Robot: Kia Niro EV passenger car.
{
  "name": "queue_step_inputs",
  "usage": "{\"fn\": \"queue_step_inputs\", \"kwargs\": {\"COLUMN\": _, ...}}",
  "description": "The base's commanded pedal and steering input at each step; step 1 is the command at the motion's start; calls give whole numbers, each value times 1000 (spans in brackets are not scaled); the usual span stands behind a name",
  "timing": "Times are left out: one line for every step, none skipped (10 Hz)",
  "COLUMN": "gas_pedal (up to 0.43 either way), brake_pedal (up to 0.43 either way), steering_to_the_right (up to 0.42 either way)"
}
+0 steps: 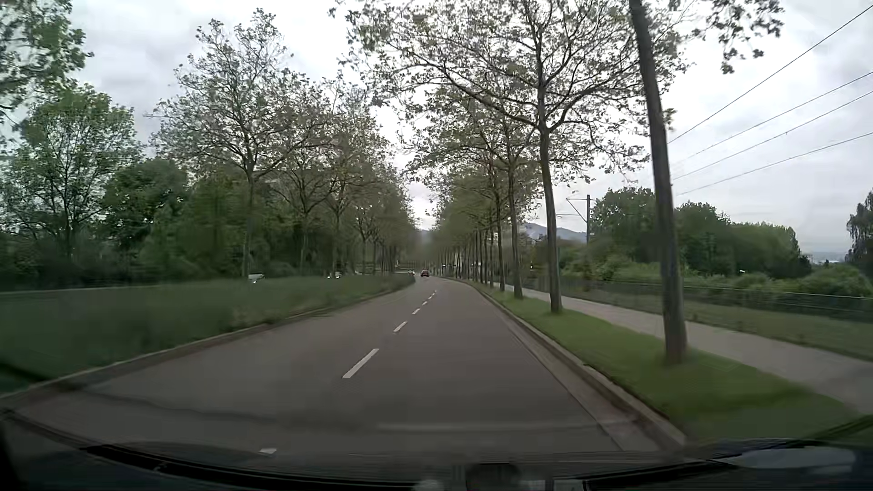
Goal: Follow the waypoints while adhering to traffic rules and regulations
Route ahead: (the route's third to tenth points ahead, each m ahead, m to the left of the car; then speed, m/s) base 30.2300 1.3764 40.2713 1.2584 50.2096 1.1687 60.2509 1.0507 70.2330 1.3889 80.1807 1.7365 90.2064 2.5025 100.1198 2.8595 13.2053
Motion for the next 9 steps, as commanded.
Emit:
{"fn": "queue_step_inputs", "kwargs": {"gas_pedal": 59, "brake_pedal": 0, "steering_to_the_right": 0}}
{"fn": "queue_step_inputs", "kwargs": {"gas_pedal": 59, "brake_pedal": 0, "steering_to_the_right": 0}}
{"fn": "queue_step_inputs", "kwargs": {"gas_pedal": 59, "brake_pedal": 0, "steering_to_the_right": 0}}
{"fn": "queue_step_inputs", "kwargs": {"gas_pedal": 59, "brake_pedal": 0, "steering_to_the_right": 0}}
{"fn": "queue_step_inputs", "kwargs": {"gas_pedal": 59, "brake_pedal": 0, "steering_to_the_right": 0}}
{"fn": "queue_step_inputs", "kwargs": {"gas_pedal": 59, "brake_pedal": 0, "steering_to_the_right": 0}}
{"fn": "queue_step_inputs", "kwargs": {"gas_pedal": 59, "brake_pedal": 0, "steering_to_the_right": 0}}
{"fn": "queue_step_inputs", "kwargs": {"gas_pedal": 59, "brake_pedal": 0, "steering_to_the_right": 0}}
{"fn": "queue_step_inputs", "kwargs": {"gas_pedal": 59, "brake_pedal": 0, "steering_to_the_right": 0}}
